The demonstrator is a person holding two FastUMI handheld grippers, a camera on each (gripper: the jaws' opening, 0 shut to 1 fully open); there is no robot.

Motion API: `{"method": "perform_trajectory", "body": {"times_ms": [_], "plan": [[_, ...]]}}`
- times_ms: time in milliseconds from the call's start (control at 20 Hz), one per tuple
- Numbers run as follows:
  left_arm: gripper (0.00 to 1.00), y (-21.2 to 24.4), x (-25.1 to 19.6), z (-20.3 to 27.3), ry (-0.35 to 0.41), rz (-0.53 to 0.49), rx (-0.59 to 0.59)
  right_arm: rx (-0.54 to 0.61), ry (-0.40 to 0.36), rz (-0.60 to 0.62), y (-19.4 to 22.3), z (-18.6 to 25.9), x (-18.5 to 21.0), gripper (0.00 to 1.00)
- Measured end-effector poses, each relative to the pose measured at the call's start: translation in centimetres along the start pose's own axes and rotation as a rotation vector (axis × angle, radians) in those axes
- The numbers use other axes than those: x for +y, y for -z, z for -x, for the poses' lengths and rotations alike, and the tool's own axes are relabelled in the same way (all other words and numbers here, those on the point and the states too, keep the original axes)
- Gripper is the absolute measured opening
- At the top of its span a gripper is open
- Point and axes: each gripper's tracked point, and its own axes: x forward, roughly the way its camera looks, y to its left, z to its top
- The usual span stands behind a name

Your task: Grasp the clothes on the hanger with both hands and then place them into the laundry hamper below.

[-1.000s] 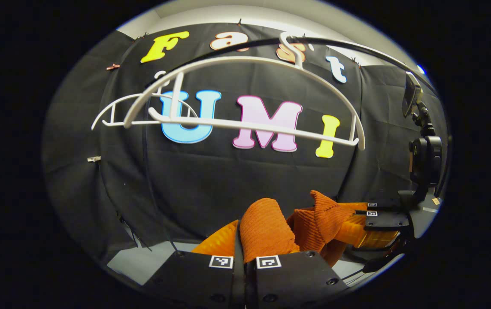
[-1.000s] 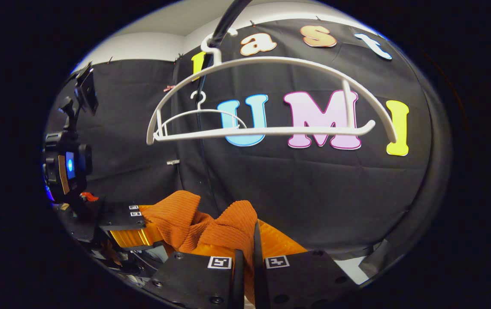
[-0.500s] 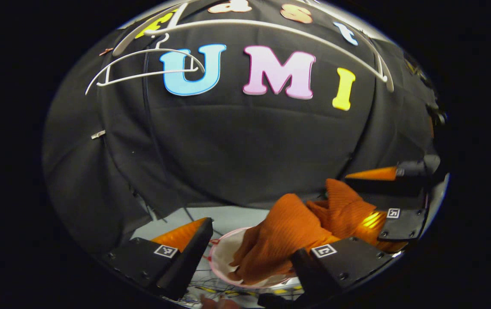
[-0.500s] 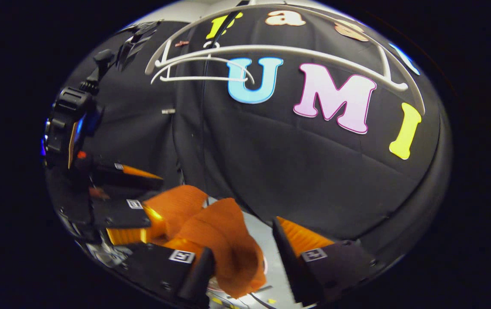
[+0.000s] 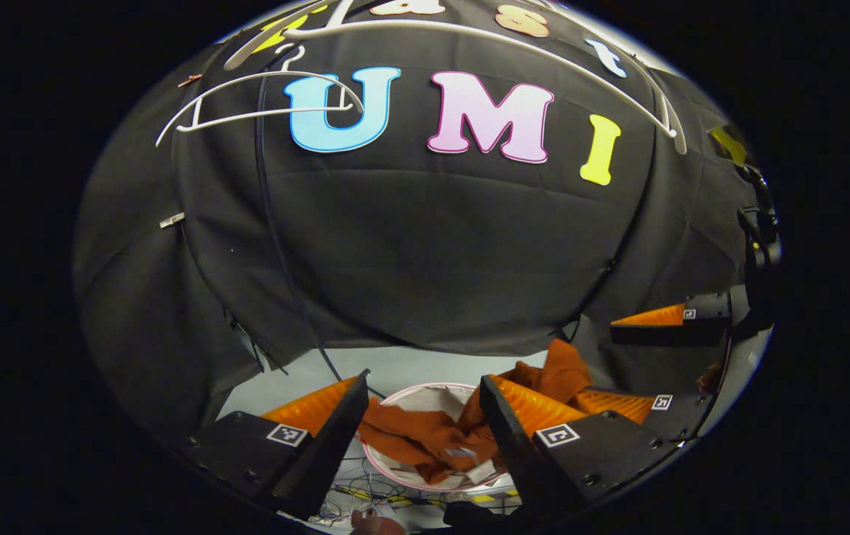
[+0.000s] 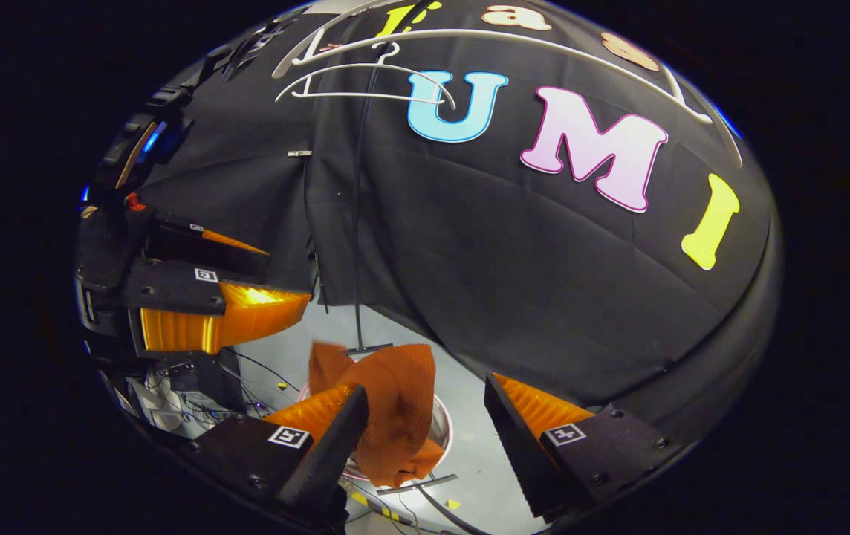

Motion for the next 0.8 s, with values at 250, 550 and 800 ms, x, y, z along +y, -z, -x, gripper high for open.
{"method": "perform_trajectory", "body": {"times_ms": [250, 550, 800], "plan": [[0.96, 0.7, -0.4, 0.3, 0.01, -0.016, 0.006, -0.091, 0.031, -0.031, -3.3, 1.0, -1.6, 0.98], [0.95, 0.1, -0.6, 1.1, 0.019, -0.009, -0.015, -0.089, 0.022, -0.046, -2.9, 1.6, -0.9, 0.98], [0.96, -0.4, -0.2, 2.1, 0.013, -0.003, -0.04, -0.11, 0.029, -0.058, -3.4, 2.2, -0.7, 0.99]]}}
